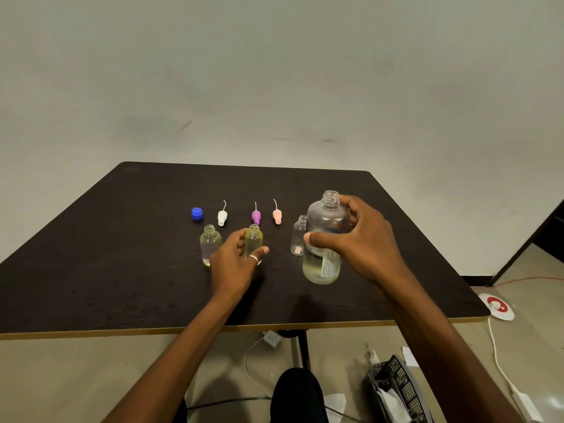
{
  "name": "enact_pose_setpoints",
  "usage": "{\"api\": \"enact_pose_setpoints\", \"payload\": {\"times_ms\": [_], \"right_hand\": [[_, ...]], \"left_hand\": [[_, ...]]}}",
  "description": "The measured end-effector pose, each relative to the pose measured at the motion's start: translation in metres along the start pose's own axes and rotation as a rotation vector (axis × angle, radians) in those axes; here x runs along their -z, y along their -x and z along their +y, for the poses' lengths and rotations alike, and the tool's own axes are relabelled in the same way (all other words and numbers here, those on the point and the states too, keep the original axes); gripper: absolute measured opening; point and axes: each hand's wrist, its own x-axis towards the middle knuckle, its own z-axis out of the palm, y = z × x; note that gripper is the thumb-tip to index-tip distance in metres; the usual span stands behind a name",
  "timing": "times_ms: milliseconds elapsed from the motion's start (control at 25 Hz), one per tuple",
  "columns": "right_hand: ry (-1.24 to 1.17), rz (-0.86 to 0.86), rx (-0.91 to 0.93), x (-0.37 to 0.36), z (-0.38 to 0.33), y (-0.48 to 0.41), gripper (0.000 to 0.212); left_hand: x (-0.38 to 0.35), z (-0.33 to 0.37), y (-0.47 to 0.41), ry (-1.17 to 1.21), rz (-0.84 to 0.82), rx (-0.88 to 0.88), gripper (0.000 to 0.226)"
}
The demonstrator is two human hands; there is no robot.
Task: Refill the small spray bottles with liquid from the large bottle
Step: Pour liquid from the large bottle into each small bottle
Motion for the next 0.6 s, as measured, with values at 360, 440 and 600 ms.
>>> {"api": "enact_pose_setpoints", "payload": {"times_ms": [360, 440, 600], "right_hand": [[-0.025, 0.019, -0.004, 0.008, -0.001, -0.002, 0.072], [-0.017, 0.029, -0.004, 0.012, -0.001, -0.002, 0.073], [-0.013, 0.062, -0.037, 0.016, 0.001, -0.004, 0.079]], "left_hand": [[-0.015, 0.039, 0.065, -0.155, 0.142, -0.365, 0.071], [-0.029, 0.053, 0.059, -0.149, 0.088, -0.397, 0.068], [-0.055, 0.054, 0.013, -0.219, -0.022, -0.265, 0.063]]}}
